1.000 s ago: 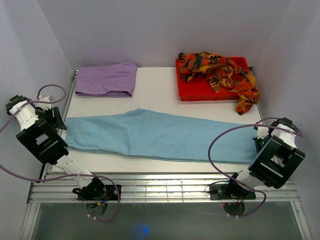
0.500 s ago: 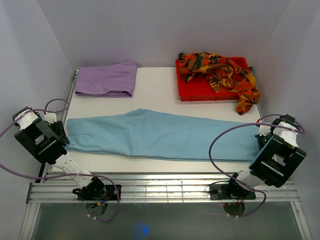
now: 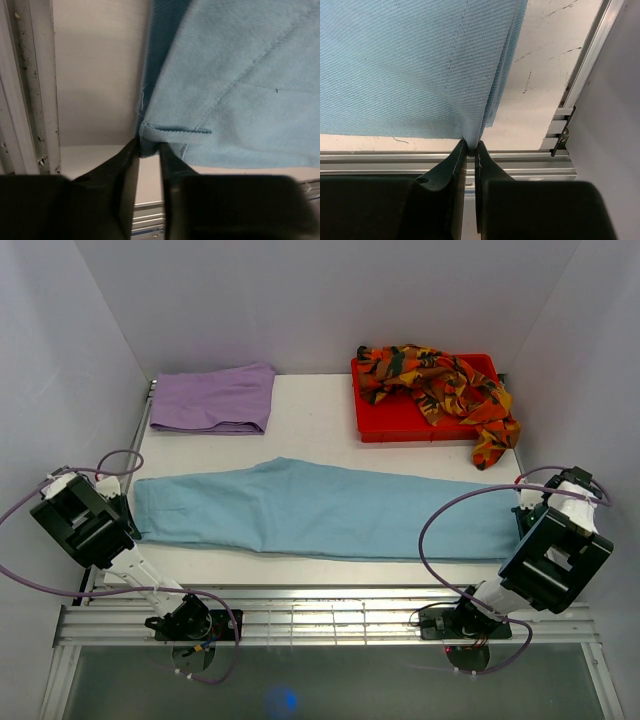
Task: Fold and stack the trousers
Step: Fold the trousers
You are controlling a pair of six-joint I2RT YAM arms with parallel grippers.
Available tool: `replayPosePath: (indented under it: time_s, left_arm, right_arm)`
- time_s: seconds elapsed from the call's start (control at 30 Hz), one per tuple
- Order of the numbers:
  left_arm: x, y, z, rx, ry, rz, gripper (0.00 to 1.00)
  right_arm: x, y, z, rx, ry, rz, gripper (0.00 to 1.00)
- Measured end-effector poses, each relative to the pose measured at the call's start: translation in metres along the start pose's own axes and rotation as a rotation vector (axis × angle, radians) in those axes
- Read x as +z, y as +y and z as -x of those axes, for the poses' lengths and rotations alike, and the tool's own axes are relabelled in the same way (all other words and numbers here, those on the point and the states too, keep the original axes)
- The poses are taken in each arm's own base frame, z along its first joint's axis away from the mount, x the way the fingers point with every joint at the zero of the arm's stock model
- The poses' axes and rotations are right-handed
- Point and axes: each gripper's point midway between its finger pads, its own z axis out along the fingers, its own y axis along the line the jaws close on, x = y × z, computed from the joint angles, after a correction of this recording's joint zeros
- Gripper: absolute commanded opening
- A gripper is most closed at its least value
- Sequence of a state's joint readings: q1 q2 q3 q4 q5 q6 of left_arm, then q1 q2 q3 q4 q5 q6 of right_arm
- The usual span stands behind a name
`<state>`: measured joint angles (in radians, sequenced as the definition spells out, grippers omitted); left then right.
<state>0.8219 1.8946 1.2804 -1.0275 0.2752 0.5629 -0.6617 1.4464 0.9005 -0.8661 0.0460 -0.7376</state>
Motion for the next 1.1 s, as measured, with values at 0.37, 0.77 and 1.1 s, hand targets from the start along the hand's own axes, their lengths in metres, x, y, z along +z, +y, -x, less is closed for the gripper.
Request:
replayPosePath:
  time_s: [0.37,0.77,1.1]
  left_arm:
    - [0.007,0.003,-0.004,-0.090,0.016,0.029,0.00]
    - [0.007,0.003,-0.003,-0.136,0.047,0.037,0.00]
    - [0.007,0.003,-0.003,-0.145,0.047,0.039,0.00]
  right_arm:
    - [-0.007,-0.012,0.012,-0.011,-0.014,-0.015,0.08]
    - [0.007,-0.016,-0.010,-0.015,0.052,-0.012,0.08]
    - [0.015,-0.015,-0.028,-0.016,0.104,-0.012,0.08]
